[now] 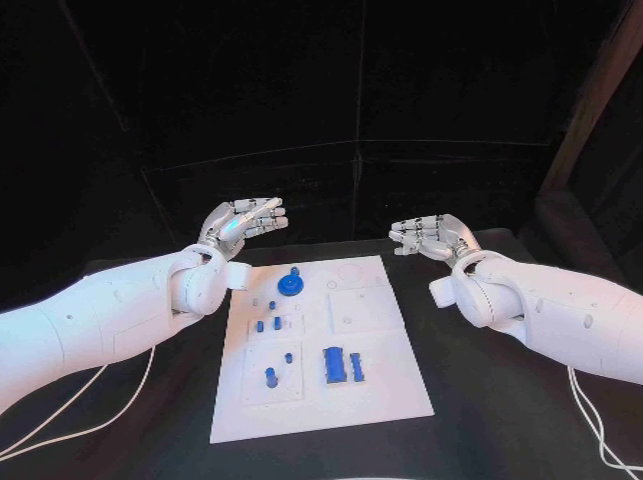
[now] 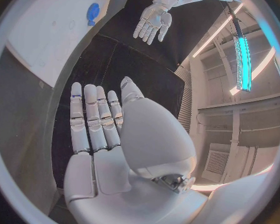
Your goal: Assemble the parts on the task board
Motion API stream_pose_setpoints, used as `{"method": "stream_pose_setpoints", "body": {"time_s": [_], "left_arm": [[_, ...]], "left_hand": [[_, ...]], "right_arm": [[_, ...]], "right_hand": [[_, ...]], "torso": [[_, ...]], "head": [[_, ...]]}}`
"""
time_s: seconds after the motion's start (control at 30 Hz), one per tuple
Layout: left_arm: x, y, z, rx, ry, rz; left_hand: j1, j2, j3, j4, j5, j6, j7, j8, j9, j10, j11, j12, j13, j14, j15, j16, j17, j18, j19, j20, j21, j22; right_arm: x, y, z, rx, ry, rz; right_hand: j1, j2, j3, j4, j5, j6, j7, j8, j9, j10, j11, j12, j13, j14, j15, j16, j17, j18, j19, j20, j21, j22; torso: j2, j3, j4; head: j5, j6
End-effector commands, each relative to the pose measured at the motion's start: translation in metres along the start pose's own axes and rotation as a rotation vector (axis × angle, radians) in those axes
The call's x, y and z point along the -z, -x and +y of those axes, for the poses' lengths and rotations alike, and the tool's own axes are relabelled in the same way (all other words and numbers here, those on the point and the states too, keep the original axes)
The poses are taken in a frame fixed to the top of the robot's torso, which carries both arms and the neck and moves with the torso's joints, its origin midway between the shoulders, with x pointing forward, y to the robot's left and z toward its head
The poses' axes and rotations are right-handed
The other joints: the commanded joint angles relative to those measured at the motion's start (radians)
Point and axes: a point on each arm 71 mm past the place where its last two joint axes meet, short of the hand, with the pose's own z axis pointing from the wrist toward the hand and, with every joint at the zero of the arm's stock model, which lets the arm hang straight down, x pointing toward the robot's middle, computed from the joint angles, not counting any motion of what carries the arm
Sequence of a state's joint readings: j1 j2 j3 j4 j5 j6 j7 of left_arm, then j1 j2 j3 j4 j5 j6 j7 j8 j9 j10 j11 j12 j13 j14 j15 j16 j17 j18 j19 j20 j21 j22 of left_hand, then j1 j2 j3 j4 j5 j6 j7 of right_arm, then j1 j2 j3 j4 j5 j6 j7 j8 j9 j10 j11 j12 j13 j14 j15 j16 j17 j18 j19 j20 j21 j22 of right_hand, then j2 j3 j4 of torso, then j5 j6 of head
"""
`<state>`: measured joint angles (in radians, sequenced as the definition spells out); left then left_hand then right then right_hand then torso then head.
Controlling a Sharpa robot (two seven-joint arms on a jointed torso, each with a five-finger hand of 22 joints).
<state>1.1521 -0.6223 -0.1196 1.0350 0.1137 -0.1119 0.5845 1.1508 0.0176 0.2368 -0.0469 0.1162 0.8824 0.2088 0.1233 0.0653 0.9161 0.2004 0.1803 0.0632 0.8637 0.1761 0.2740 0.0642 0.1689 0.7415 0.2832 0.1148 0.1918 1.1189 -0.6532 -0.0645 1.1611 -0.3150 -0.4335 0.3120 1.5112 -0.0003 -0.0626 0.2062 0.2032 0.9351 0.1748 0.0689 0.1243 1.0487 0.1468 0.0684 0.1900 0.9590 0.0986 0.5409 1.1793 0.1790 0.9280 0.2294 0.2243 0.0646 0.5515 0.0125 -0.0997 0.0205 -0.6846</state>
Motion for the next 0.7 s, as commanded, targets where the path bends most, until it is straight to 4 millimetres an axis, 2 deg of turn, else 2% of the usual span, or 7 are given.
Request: {"method": "stream_pose_setpoints", "body": {"time_s": [0.03,0.13,0.17,0.27,0.3,0.37,0.7], "left_arm": [[-0.001,0.008,0.0,0.019,-0.068,-0.087],[-0.001,0.008,0.007,0.018,-0.066,-0.101],[-0.001,0.004,0.009,0.004,-0.015,-0.048],[0.0,0.002,0.009,0.001,-0.012,-0.051],[0.001,0.001,0.009,-0.001,-0.01,-0.054],[0.003,-0.001,0.01,-0.007,-0.005,-0.06],[0.026,-0.03,0.008,-0.066,0.033,-0.124]], "left_hand": [[-0.007,0.007,-0.033,0.014,-0.003,-0.002,-0.002,-0.014,0.0,-0.015,0.003,-0.015,0.0,-0.009,0.006,-0.038,0.001,0.007,-0.021,0.006,-0.014,-0.014],[0.005,0.021,-0.058,0.02,-0.001,0.007,-0.002,-0.026,0.0,-0.016,0.004,-0.027,0.0,-0.003,0.008,-0.069,0.002,0.006,-0.028,0.006,-0.018,-0.024],[-0.343,-0.018,-0.106,0.047,-0.035,-0.265,-0.063,-0.05,-0.065,-0.282,-0.058,-0.068,-0.063,-0.262,-0.05,-0.123,-0.064,-0.051,-0.237,-0.08,-0.044,-0.072],[-0.67,-0.018,-0.163,0.047,-0.116,-0.529,-0.124,-0.123,-0.065,-0.553,-0.117,-0.18,-0.063,-0.52,-0.103,-0.189,-0.064,-0.169,-0.452,-0.165,-0.115,-0.192],[-0.756,-0.018,-0.237,0.047,-0.116,-0.591,-0.139,-0.123,-0.065,-0.616,-0.2,-0.18,-0.063,-0.58,-0.176,-0.203,-0.064,-0.169,-0.503,-0.186,-0.115,-0.192],[-0.879,-0.018,-0.237,0.047,-0.116,-0.681,-0.209,-0.123,-0.065,-0.709,-0.2,-0.18,-0.063,-0.668,-0.176,-0.274,-0.064,-0.169,-0.577,-0.283,-0.115,-0.192],[-1.151,-0.018,-0.237,0.047,-0.116,-0.882,-0.209,-0.123,-0.065,-0.916,-0.2,-0.18,-0.063,-0.864,-0.176,-0.274,-0.064,-0.169,-0.741,-0.283,-0.115,-0.192]], "right_arm": [[-0.006,-0.001,0.004,-0.069,0.065,0.028],[-0.01,-0.003,0.004,-0.071,0.071,0.032],[-0.008,0.0,-0.001,-0.021,0.023,-0.001],[-0.006,-0.002,0.0,-0.03,0.026,-0.006],[-0.005,-0.002,0.001,-0.035,0.028,-0.01],[-0.002,-0.005,0.002,-0.051,0.032,-0.019],[0.031,-0.024,0.018,-0.193,0.052,-0.111]], "right_hand": [[-0.01,0.01,-0.009,-0.015,-0.011,-0.01,-0.006,-0.006,-0.016,-0.009,0.005,-0.006,-0.039,0.013,0.007,-0.056,0.008,0.007,0.012,0.004,-0.035,-0.002],[-0.017,0.02,-0.018,-0.034,-0.013,-0.01,-0.006,-0.006,-0.034,-0.007,0.004,-0.005,-0.078,0.047,0.004,-0.115,0.018,0.008,0.039,0.002,-0.066,-0.001],[-0.463,0.0,0.063,-0.08,-0.066,-0.285,-0.057,-0.069,-0.124,-0.318,-0.04,-0.068,-0.101,-0.265,-0.026,-0.227,-0.344,-0.054,-0.259,-0.066,-0.106,-0.065],[-0.546,0.0,0.063,-0.096,-0.079,-0.337,-0.066,-0.069,-0.124,-0.376,-0.048,-0.068,-0.116,-0.311,-0.099,-0.264,-0.406,-0.054,-0.304,-0.079,-0.121,-0.065],[-0.585,0.0,0.063,-0.101,-0.084,-0.361,-0.07,-0.069,-0.124,-0.403,-0.053,-0.068,-0.119,-0.337,-0.099,-0.275,-0.438,-0.054,-0.329,-0.085,-0.125,-0.065],[-0.659,0.0,0.063,-0.111,-0.094,-0.407,-0.078,-0.069,-0.124,-0.455,-0.06,-0.068,-0.19,-0.386,-0.099,-0.296,-0.497,-0.066,-0.377,-0.097,-0.133,-0.065],[-0.93,0.0,0.063,-0.206,-0.129,-0.575,-0.175,-0.069,-0.124,-0.644,-0.147,-0.068,-0.19,-0.569,-0.099,-0.374,-0.714,-0.093,-0.553,-0.139,-0.224,-0.065]], "torso": [[-0.012,0.0009,-0.0008],[-0.012,0.0022,0.0036],[-0.008,0.0003,-0.0006],[-0.008,-0.0005,0.0059],[-0.008,-0.0011,0.0101],[-0.008,-0.0025,0.0213],[-0.007,-0.0118,0.0943]], "head": [[0.005,0.011],[0.006,0.018],[0.005,0.011],[0.003,0.016],[0.002,0.019],[-0.001,0.027],[-0.019,0.081]]}}
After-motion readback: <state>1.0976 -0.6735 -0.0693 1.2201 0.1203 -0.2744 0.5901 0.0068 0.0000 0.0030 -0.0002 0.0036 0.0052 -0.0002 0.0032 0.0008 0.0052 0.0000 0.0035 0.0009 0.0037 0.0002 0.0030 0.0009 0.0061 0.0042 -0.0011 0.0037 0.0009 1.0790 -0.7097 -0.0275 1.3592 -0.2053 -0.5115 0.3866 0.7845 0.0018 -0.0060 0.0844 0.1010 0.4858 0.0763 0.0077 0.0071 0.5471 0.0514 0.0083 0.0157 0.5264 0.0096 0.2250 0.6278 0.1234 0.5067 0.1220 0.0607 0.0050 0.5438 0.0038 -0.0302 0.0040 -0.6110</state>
